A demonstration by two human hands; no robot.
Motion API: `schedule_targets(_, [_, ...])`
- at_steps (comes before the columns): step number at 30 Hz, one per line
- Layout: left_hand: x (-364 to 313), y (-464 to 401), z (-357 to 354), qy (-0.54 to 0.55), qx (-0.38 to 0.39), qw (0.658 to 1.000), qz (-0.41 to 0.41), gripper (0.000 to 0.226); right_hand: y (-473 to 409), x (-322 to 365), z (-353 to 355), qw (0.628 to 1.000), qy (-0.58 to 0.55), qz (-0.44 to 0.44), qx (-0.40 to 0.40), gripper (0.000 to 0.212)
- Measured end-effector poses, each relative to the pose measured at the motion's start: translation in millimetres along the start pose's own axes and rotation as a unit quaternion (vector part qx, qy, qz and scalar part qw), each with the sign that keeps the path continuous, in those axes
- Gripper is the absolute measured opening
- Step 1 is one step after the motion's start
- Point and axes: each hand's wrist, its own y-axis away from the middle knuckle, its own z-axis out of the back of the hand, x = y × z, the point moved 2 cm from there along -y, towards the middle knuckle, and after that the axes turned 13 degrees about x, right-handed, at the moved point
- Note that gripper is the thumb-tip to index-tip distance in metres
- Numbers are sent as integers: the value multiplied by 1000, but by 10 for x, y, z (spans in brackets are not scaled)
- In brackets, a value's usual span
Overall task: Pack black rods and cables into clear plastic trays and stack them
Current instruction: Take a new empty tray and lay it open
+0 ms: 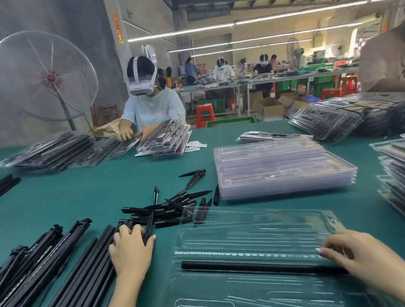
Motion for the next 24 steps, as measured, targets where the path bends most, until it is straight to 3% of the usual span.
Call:
schedule_targets(3, [7,-29,54,-6,-41,999,-25,23,-4,9,3,1000,4,2,4,20])
schedule_targets(7, [-140,177,344,146,-125,979,-69,17,-21,-6,4,1000,5,-10,-7,21])
schedule_targets(10, [-625,630,486,256,-41,930,-261,11,-29,2,-16,1000,-27,2,-8,18])
schedule_targets(12, [-1011,968,449,249,67,889,-378,11,-18,-3,-21,998,-56,9,2,16])
schedule_targets(14, [-1303,1204,309,225,138,863,-430,13,4,-15,-9,996,-91,18,10,16])
schedule_targets(17, [-1521,1329,111,204,168,860,-436,17,44,5,46,978,-202,39,8,18])
schedule_targets(19, [-1577,1337,102,261,164,853,-422,20,59,49,56,962,-261,62,58,15])
schedule_targets(22, [-1660,1359,206,427,150,808,-378,23,42,173,-36,955,-228,106,159,9])
schedule_targets(24, [-1767,1420,236,477,144,781,-375,23,17,279,-115,954,-208,117,184,10])
